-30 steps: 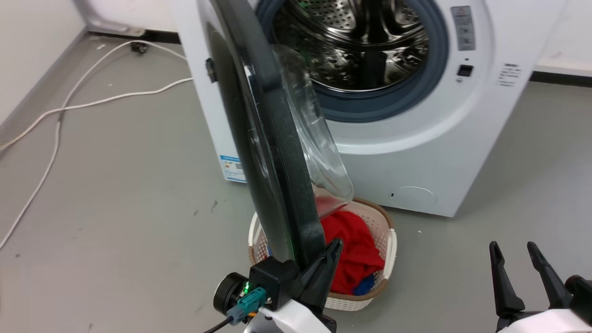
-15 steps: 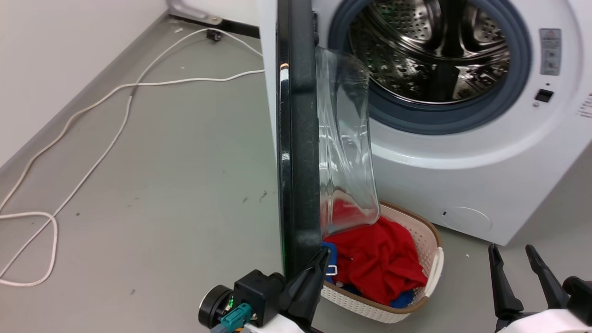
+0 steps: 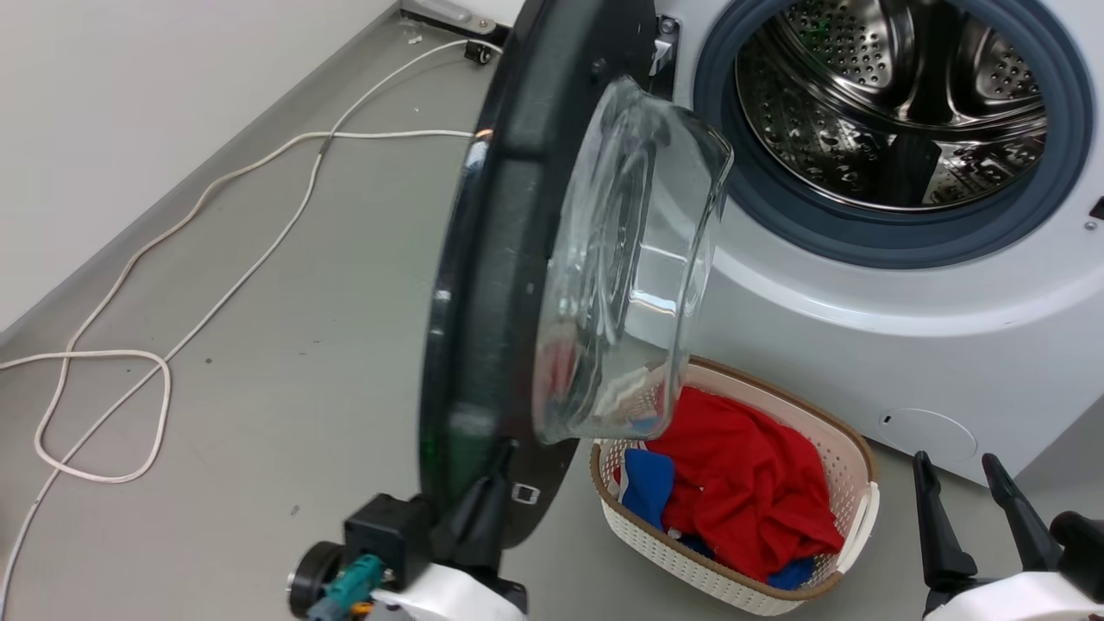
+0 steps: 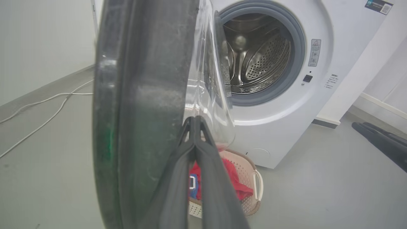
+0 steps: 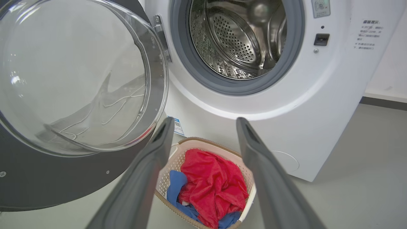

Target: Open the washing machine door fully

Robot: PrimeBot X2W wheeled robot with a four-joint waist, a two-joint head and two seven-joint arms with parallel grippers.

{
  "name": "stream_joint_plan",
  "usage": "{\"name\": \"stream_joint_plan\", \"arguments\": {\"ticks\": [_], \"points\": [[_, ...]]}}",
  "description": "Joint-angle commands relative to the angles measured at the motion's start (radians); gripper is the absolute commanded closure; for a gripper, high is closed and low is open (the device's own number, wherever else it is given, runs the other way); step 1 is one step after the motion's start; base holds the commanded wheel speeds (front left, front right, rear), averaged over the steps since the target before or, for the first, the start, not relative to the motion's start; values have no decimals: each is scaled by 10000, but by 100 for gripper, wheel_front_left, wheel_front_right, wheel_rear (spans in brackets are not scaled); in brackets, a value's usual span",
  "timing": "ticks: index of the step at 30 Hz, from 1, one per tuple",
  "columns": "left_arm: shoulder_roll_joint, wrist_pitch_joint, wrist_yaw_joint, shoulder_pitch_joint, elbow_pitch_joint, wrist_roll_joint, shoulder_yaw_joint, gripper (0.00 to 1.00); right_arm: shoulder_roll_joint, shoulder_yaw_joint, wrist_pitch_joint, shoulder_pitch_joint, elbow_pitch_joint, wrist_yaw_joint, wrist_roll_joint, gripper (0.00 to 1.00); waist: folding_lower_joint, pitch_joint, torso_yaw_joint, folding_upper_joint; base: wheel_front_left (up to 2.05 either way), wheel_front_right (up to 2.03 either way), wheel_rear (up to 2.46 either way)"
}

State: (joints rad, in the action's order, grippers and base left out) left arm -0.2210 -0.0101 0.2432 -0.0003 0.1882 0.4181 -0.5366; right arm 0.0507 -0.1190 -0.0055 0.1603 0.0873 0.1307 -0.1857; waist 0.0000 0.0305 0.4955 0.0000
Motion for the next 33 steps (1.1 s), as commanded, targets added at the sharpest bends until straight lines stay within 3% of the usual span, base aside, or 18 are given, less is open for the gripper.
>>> {"name": "stream_joint_plan", "arguments": {"ticks": [1, 12, 13, 27, 33], "points": [[-162, -69, 137, -67, -95, 55, 283, 100, -3, 14, -35, -158, -2, 1, -1, 0, 0, 38, 53, 0, 0, 0, 0], [-945, -705, 272, -717, -772, 578, 2050, 100, -4, 58, 316, -480, 359, 1, 300, 0, 0, 807, -221, 0, 0, 0, 0], [-1184, -899, 233, -962, -1103, 787, 2572, 100, -5, 41, 439, -582, 526, 1, 441, 0, 0, 1158, -396, 0, 0, 0, 0], [-1940, -1903, -214, -2250, -3321, 2065, 4756, 100, 488, 116, 777, -1153, 992, 1, 365, 0, 0, 2466, -1104, 0, 0, 0, 0], [-2562, -2057, -776, -2866, -4475, 2497, 5410, 100, 604, 113, 811, -1344, 1007, 1, 326, 0, 0, 2717, -1277, 0, 0, 0, 0]]}}
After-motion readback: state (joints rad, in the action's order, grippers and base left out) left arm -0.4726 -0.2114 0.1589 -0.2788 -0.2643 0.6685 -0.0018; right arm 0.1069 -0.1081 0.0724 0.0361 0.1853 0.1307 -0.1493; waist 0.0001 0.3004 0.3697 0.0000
